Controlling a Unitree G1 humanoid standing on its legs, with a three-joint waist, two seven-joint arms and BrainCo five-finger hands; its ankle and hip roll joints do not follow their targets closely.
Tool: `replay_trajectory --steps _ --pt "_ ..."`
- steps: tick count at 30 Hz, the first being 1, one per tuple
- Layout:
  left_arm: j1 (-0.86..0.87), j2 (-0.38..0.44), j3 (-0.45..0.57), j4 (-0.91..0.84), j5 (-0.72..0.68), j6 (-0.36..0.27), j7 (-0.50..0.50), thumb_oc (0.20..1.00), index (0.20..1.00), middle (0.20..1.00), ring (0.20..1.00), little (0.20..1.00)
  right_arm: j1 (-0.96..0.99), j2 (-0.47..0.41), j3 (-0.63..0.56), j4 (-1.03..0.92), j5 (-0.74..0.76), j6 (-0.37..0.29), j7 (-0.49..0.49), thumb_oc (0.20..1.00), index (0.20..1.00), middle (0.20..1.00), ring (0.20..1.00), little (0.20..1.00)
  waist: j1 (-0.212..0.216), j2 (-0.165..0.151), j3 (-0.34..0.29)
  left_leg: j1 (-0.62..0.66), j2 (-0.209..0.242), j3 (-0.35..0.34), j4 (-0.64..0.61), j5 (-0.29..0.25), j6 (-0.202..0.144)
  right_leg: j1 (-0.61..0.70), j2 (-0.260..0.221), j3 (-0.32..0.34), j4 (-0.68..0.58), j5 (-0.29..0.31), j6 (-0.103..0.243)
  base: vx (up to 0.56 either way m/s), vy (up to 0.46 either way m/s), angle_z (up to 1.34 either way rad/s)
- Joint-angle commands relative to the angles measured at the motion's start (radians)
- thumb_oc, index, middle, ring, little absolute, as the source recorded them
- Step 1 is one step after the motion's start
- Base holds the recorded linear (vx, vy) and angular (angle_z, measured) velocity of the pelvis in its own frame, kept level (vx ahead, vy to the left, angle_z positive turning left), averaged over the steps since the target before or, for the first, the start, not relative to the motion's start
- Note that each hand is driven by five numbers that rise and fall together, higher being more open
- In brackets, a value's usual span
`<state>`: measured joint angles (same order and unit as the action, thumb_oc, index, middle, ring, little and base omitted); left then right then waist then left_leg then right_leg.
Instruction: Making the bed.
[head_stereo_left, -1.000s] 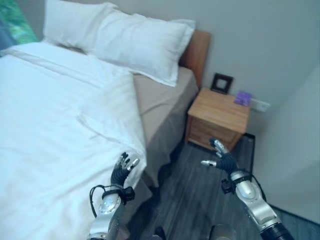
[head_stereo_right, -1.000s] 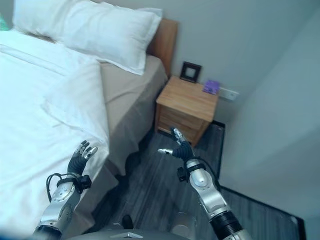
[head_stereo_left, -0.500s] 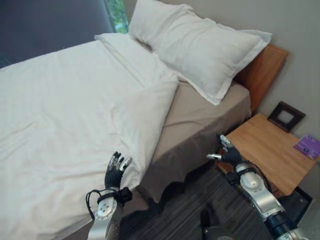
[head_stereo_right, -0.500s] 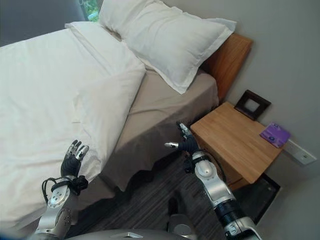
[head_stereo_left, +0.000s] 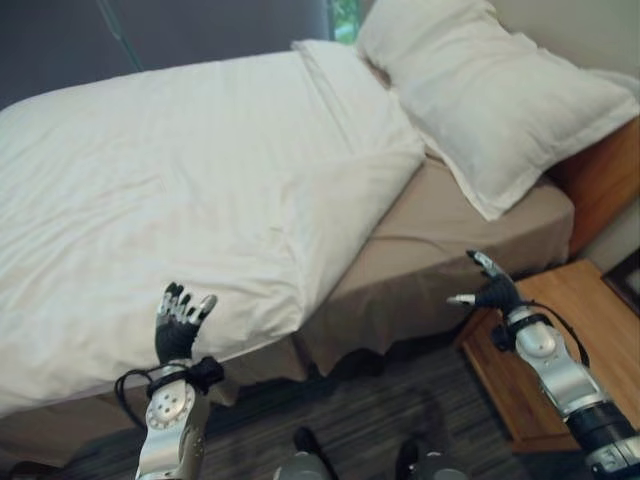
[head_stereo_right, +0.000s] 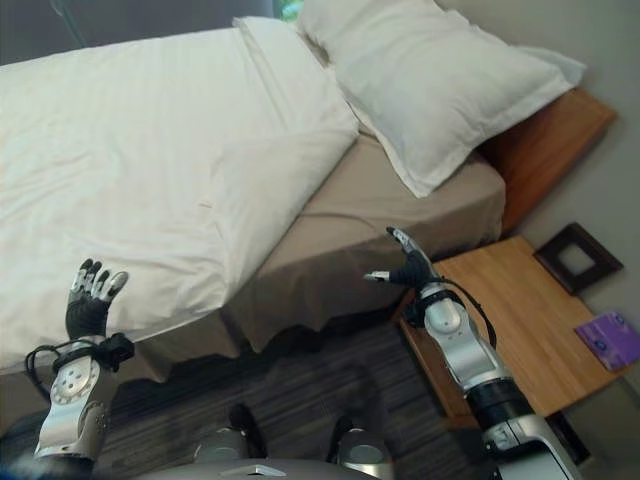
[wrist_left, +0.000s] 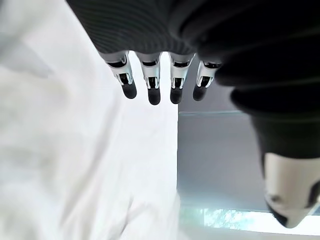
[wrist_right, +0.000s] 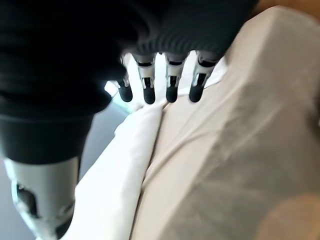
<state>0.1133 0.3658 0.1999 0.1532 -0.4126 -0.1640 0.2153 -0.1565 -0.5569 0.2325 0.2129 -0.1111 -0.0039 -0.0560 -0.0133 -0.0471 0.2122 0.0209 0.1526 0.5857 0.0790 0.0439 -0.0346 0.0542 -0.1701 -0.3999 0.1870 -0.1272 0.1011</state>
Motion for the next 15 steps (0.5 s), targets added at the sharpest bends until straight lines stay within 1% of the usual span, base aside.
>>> replay_trajectory --steps 1,2,4,5,6,7,8,9,10,11,12,15 --pt "-0.026 0.116 0.034 -0.066 0.049 -0.029 0.019 1.000 1.000 1.000 1.000 1.000 -0.088 0.053 0.000 -0.028 -0.055 -0.039 -0.023 1.000 1.000 1.000 1.000 1.000 -0.014 -0.047 -0.007 0.064 -0.021 -0.045 -0.105 -0.030 0.037 0.008 -0.128 0.036 0.213 0.217 0.109 0.14 -0.019 1.36" --pt "-0.009 0.130 0.026 -0.070 0.077 -0.017 -0.003 1.000 1.000 1.000 1.000 1.000 -0.111 0.028 -0.006 -0.060 -0.117 -0.056 -0.044 1.000 1.000 1.000 1.000 1.000 -0.013 -0.037 0.019 0.077 -0.003 -0.107 -0.144 -0.021 0.034 -0.094 -0.126 0.133 0.300 0.216 0.116 0.05 -0.048 1.28" --pt "-0.009 0.130 0.026 -0.071 0.077 -0.017 -0.003 1.000 1.000 1.000 1.000 1.000 -0.111 0.028 -0.006 -0.059 -0.117 -0.056 -0.044 1.000 1.000 1.000 1.000 1.000 -0.014 -0.037 0.018 0.076 -0.004 -0.107 -0.144 -0.022 0.034 -0.096 -0.126 0.133 0.301 0.214 0.115 0.12 -0.093 0.83" --pt "-0.010 0.137 0.017 -0.066 0.062 -0.023 -0.016 1.000 1.000 1.000 1.000 1.000 -0.153 0.021 -0.003 -0.037 -0.116 -0.055 -0.064 1.000 1.000 1.000 1.000 1.000 -0.007 -0.039 0.023 0.067 0.007 -0.163 -0.146 -0.021 0.013 -0.109 -0.135 0.157 0.188 0.160 0.083 0.21 -0.223 0.53" --pt "-0.012 0.143 0.010 -0.061 0.053 -0.024 -0.021 1.000 1.000 1.000 1.000 1.000 -0.172 0.012 -0.001 -0.035 -0.109 -0.051 -0.066 1.000 1.000 1.000 1.000 1.000 -0.007 -0.043 0.022 0.066 0.007 -0.190 -0.149 -0.024 0.004 -0.113 -0.122 0.188 0.116 0.138 0.073 0.39 -0.425 1.25" --pt "-0.029 0.162 0.001 -0.042 0.029 -0.028 -0.026 1.000 1.000 1.000 1.000 1.000 -0.219 -0.003 0.009 -0.023 -0.092 -0.046 -0.069 1.000 1.000 1.000 1.000 1.000 -0.013 -0.049 0.024 0.063 0.003 -0.264 -0.154 -0.037 -0.015 -0.117 -0.077 0.283 -0.097 0.120 0.056 0.30 -0.357 1.37" --pt "-0.041 0.170 0.003 -0.032 0.016 -0.029 -0.031 1.000 1.000 1.000 1.000 1.000 -0.247 -0.005 0.015 -0.013 -0.085 -0.039 -0.070 1.000 1.000 1.000 1.000 1.000 -0.014 -0.050 0.025 0.058 0.000 -0.296 -0.157 -0.041 -0.021 -0.116 -0.068 0.311 -0.169 0.142 0.061 0.34 -0.387 1.89" --pt "-0.067 0.197 -0.001 0.013 0.019 -0.033 -0.033 1.000 1.000 1.000 1.000 1.000 -0.296 0.002 0.044 0.034 -0.072 -0.036 -0.076 1.000 1.000 1.000 1.000 1.000 -0.001 -0.058 0.015 0.064 -0.004 -0.330 -0.159 -0.059 -0.031 -0.111 -0.084 0.329 -0.234 0.163 0.070 0.24 -0.257 1.71" --pt "-0.062 0.211 0.010 0.010 0.026 -0.024 -0.032 1.000 1.000 1.000 1.000 1.000 -0.345 0.011 0.068 0.036 -0.081 -0.032 -0.086 1.000 1.000 1.000 1.000 1.000 0.008 -0.072 0.007 0.070 -0.011 -0.320 -0.154 -0.065 -0.033 -0.099 -0.094 0.303 -0.248 0.182 0.076 0.27 -0.264 1.84" --pt "-0.066 0.222 0.017 0.012 0.034 -0.022 -0.022 1.000 1.000 1.000 1.000 1.000 -0.393 0.013 0.090 0.060 -0.097 -0.021 -0.092 1.000 1.000 1.000 1.000 1.000 0.013 -0.077 0.002 0.074 -0.012 -0.324 -0.153 -0.061 -0.038 -0.092 -0.094 0.298 -0.258 0.200 0.078 0.25 -0.256 1.42" --pt "-0.071 0.213 0.020 0.035 0.030 -0.030 -0.018 1.000 1.000 1.000 1.000 1.000 -0.460 0.002 0.122 0.100 -0.127 -0.016 -0.099 1.000 1.000 1.000 1.000 1.000 0.021 -0.073 -0.005 0.079 -0.002 -0.319 -0.155 -0.056 -0.045 -0.088 -0.089 0.287 -0.262 0.211 0.074 0.21 -0.223 0.96" --pt "-0.080 0.232 0.020 0.076 0.015 -0.039 -0.031 1.000 1.000 1.000 1.000 1.000 -0.606 -0.023 0.177 0.179 -0.148 -0.011 -0.114 1.000 1.000 1.000 1.000 1.000 0.030 -0.062 -0.009 0.071 0.013 -0.330 -0.159 -0.048 -0.054 -0.076 -0.078 0.263 -0.269 0.207 0.065 0.13 -0.150 0.41"
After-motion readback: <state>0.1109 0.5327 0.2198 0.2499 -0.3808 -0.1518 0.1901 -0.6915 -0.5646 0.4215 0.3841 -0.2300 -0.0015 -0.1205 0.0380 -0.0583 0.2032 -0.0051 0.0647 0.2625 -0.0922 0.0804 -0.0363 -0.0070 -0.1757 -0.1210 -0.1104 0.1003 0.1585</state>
